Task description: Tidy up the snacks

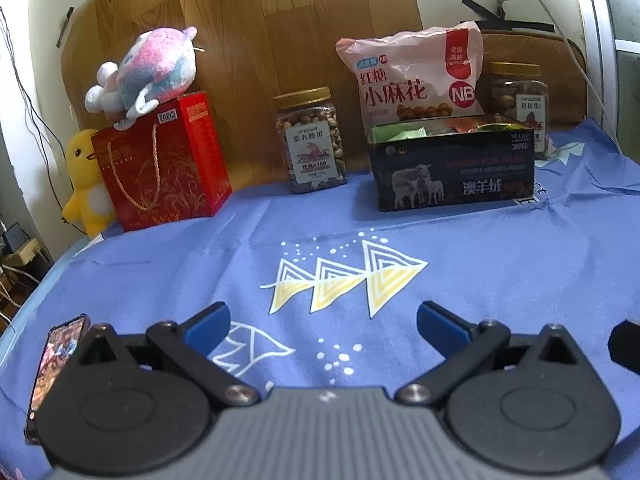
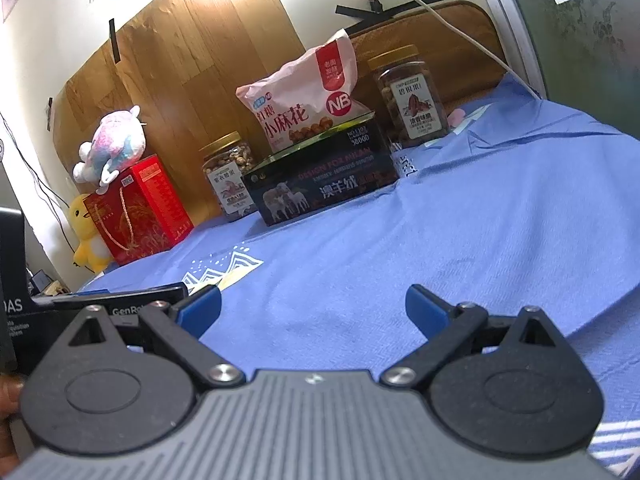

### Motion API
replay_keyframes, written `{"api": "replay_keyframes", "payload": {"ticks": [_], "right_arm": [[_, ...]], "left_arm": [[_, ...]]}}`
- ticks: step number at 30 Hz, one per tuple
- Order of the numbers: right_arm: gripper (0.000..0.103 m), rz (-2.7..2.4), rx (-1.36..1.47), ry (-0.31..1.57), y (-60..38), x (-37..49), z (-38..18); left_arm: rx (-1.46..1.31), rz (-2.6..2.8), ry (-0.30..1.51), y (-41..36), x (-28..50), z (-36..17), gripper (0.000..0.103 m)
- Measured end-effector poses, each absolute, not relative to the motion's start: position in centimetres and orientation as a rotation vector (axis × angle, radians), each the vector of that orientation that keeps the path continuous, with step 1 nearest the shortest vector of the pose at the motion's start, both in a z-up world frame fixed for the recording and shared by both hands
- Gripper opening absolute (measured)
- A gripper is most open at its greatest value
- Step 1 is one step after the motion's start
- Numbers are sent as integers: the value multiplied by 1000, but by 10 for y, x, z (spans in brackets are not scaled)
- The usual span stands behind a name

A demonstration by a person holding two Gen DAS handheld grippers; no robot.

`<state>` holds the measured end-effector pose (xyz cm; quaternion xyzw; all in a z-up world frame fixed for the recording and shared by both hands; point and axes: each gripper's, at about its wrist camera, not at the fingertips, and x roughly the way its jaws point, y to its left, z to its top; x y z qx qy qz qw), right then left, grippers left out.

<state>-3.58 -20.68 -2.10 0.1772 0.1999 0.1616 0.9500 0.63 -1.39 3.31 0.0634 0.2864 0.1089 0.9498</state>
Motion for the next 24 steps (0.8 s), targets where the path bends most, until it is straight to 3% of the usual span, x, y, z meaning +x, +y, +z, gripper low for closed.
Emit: {"api": "replay_keyframes", "payload": {"ticks": [24], "right_arm": [[100, 301, 393, 414, -213, -16, -23]], "left_arm": [[165, 190, 610, -23, 36, 30, 103]]}}
